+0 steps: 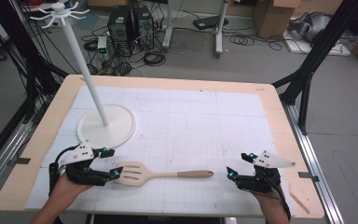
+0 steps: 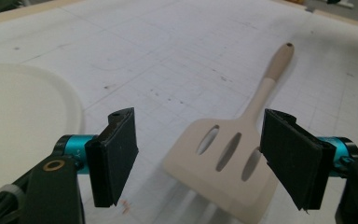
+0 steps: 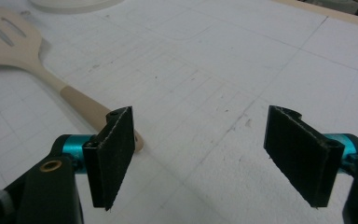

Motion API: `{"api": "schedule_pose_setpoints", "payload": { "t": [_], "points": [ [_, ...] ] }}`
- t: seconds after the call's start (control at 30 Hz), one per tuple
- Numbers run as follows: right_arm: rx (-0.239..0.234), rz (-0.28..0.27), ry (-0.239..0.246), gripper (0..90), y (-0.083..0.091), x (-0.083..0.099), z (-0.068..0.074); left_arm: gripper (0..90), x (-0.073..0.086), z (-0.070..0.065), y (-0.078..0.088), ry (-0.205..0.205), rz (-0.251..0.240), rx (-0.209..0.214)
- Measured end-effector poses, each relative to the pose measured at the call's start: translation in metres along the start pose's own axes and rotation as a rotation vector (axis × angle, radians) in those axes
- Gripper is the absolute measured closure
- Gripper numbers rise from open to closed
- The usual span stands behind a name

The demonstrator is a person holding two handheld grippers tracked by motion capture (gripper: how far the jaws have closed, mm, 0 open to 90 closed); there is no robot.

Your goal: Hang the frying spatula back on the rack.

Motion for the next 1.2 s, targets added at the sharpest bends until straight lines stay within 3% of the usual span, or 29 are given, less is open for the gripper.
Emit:
{"api": "schedule_pose_setpoints", "payload": {
  "t": [0.2,0.33,0.47,0.57,0.93,1.07,1.2],
  "points": [
    [-0.011,0.008,-0.001,23.7,0.002,0.003,0.001,30.1,-0.027,-0.011,-0.028,-0.081,0.084,0.084],
    [-0.002,0.003,-0.008,23.5,0.004,0.003,-0.001,30.7,-0.042,-0.019,-0.049,-0.109,0.163,0.177],
    [-0.001,0.004,-0.006,23.5,0.005,0.003,0.000,28.4,-0.048,-0.026,-0.071,-0.135,0.267,0.222],
    [0.005,0.001,-0.003,23.5,0.006,0.003,0.000,31.3,-0.047,-0.029,-0.084,-0.159,0.332,0.249],
    [0.005,-0.003,-0.006,23.5,0.005,0.002,-0.001,40.9,-0.040,-0.032,-0.120,-0.170,0.501,0.264],
    [0.003,-0.002,-0.003,23.5,0.005,0.002,-0.001,43.2,-0.037,-0.035,-0.129,-0.177,0.545,0.274],
    [0.004,-0.005,-0.007,23.5,0.005,0.002,-0.001,46.2,-0.033,-0.036,-0.137,-0.187,0.580,0.256]
  ]
}}
Point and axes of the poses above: each handheld gripper's, and its own axes: y roughly backward along the jaws, x roughly out of its underside, z roughly to its left, the point moved 3 cm from there along -y, roughly forward along the jaws, and after that the axes turned 4 degrees about x, right-handed, at the moved point
